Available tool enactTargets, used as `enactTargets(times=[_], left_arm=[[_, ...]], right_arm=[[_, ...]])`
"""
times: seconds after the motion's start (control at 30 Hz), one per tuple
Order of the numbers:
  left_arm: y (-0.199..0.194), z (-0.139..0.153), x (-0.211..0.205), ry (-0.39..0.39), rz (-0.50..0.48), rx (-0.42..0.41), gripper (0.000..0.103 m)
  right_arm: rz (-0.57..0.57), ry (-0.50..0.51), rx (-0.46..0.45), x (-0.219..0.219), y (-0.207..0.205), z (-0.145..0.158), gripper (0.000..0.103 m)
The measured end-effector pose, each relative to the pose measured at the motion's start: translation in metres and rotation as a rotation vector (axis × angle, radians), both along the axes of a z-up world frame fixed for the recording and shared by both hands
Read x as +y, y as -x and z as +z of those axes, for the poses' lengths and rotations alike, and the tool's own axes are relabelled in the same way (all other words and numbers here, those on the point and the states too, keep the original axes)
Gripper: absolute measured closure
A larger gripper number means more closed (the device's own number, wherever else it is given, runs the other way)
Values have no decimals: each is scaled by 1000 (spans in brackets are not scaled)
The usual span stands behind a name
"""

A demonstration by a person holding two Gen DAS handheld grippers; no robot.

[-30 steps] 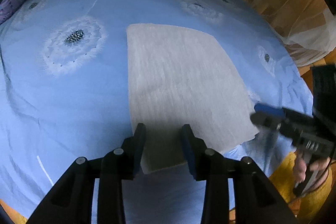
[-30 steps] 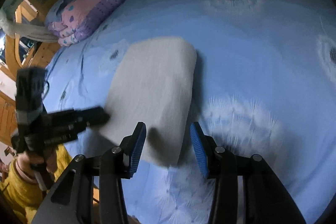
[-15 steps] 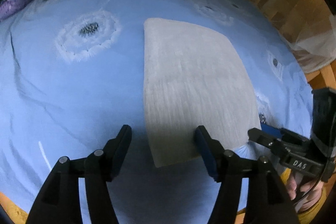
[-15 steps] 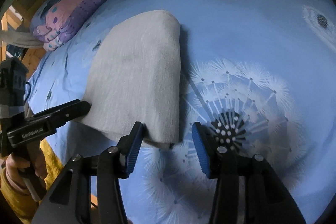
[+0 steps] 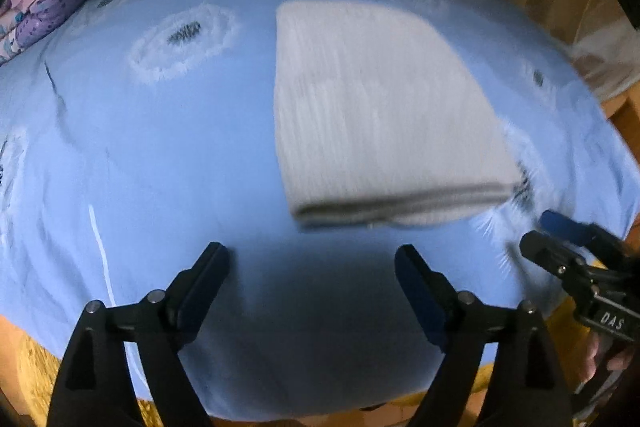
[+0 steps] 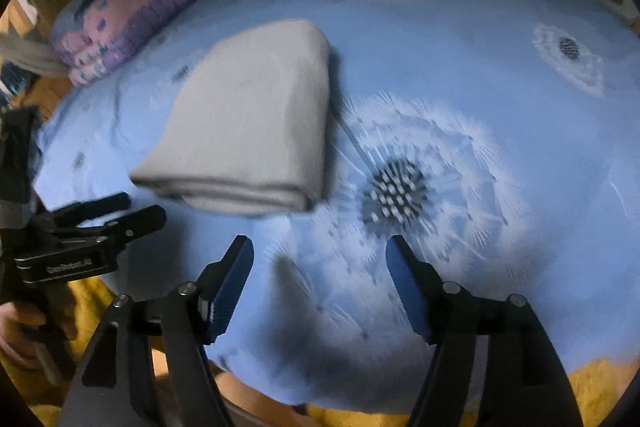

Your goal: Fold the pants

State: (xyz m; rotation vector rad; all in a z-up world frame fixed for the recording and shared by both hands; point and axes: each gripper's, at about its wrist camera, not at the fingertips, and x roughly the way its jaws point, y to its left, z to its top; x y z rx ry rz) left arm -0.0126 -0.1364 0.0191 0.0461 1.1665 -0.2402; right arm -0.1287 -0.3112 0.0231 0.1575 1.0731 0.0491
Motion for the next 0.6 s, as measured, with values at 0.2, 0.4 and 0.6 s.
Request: enactTargets(times=[0.2,0.4,0.6], left_arm=[[8,-12,-17,-117,-5,-39,7],[7,-15,-16,-102,21,-32,5],[6,-19,-13,-100,22,-42,3]], right_arm=[[4,106,6,14,5,-15,21],[-8,80,3,13,0,-18,15],[-2,95,1,19,-2,-21,7]])
